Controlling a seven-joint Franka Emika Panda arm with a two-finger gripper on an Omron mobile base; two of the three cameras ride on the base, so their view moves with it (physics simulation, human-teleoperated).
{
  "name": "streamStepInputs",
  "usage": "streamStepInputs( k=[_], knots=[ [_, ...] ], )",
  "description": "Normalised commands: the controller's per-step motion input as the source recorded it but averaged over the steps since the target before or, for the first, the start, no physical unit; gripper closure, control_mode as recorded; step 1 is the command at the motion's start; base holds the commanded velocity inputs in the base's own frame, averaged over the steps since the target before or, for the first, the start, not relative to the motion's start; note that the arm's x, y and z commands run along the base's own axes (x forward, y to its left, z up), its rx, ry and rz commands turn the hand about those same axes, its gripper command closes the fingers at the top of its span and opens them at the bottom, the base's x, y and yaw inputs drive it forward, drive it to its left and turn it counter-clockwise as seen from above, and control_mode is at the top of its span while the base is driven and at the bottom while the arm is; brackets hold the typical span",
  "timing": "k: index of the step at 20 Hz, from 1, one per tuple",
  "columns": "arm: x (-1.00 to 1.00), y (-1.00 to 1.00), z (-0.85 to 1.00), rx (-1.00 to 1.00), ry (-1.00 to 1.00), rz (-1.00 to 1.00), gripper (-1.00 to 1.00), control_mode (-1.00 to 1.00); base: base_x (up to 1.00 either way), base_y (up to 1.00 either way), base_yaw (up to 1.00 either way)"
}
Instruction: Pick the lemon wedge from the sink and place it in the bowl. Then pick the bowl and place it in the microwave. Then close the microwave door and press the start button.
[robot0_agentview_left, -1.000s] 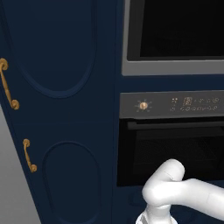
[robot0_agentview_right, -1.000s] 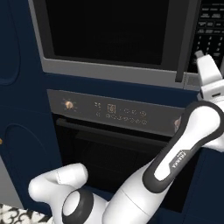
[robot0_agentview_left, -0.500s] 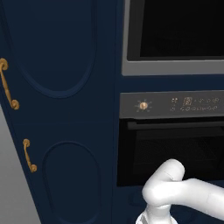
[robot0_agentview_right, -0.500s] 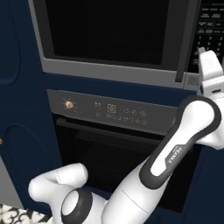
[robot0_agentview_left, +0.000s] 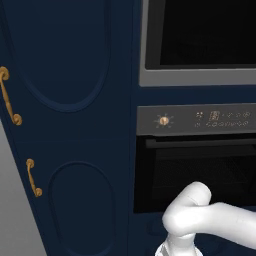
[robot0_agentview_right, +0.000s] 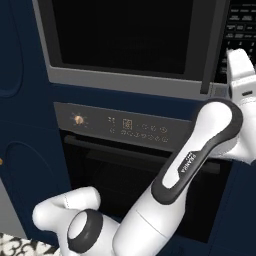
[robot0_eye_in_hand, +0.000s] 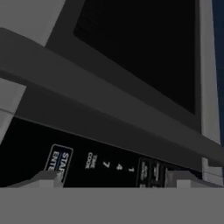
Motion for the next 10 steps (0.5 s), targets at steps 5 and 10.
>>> streamStepInputs(
  k=[5,10],
  knots=[
    [0.29,0.17,0.00,0.00,0.12,-0.01,-1.00,-1.00,0.00,0.00,0.00],
    [0.03,0.58,0.00,0.00,0.07,0.00,-1.00,-1.00,0.00,0.00,0.00]
  ],
)
